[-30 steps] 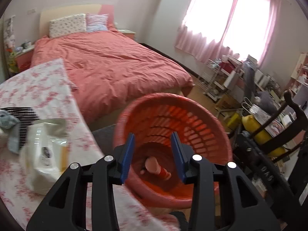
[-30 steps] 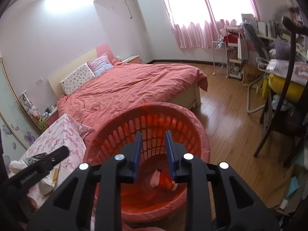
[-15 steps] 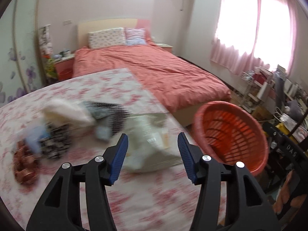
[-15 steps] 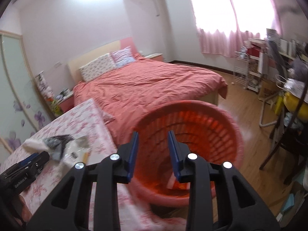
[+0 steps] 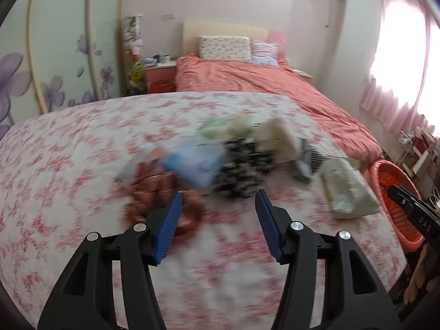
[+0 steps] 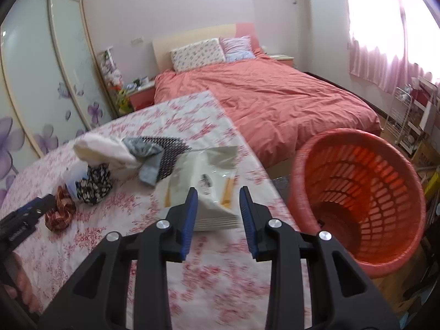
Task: Collect trash
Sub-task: 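Grasp the white snack bag with the right tool while the left grasps the plaid cloth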
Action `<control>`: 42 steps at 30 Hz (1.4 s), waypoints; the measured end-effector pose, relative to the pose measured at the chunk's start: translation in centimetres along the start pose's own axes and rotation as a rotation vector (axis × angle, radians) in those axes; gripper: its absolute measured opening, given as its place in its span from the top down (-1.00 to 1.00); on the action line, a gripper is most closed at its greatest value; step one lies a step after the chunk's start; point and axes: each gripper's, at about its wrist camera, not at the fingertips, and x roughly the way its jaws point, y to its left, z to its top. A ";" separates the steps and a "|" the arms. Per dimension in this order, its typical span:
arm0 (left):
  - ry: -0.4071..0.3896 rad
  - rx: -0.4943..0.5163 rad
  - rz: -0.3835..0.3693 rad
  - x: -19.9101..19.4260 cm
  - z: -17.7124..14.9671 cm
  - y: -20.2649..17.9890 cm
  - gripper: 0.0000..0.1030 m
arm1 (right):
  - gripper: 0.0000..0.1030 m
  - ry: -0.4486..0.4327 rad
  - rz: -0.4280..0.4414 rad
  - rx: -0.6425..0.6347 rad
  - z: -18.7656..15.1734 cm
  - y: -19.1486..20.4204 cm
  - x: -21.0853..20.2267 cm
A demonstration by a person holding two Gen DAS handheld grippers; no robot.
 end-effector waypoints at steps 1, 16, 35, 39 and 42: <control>0.002 -0.010 0.011 0.0 -0.2 0.8 -0.08 | 0.17 0.006 0.000 -0.006 0.0 0.6 0.5; 0.050 -0.107 0.022 1.0 -1.6 6.1 -0.08 | 0.29 0.124 -0.058 -0.100 -1.2 3.2 5.6; 0.147 -0.196 0.018 4.3 -2.2 7.9 0.66 | 0.71 0.096 -0.055 -0.097 -1.8 2.1 4.3; 0.133 -0.204 0.002 3.5 -2.1 7.8 0.76 | 0.71 0.077 -0.048 -0.084 -1.8 1.8 3.1; 0.097 -0.191 0.002 2.1 -1.7 7.3 0.78 | 0.71 0.053 -0.041 -0.075 -1.5 1.6 2.0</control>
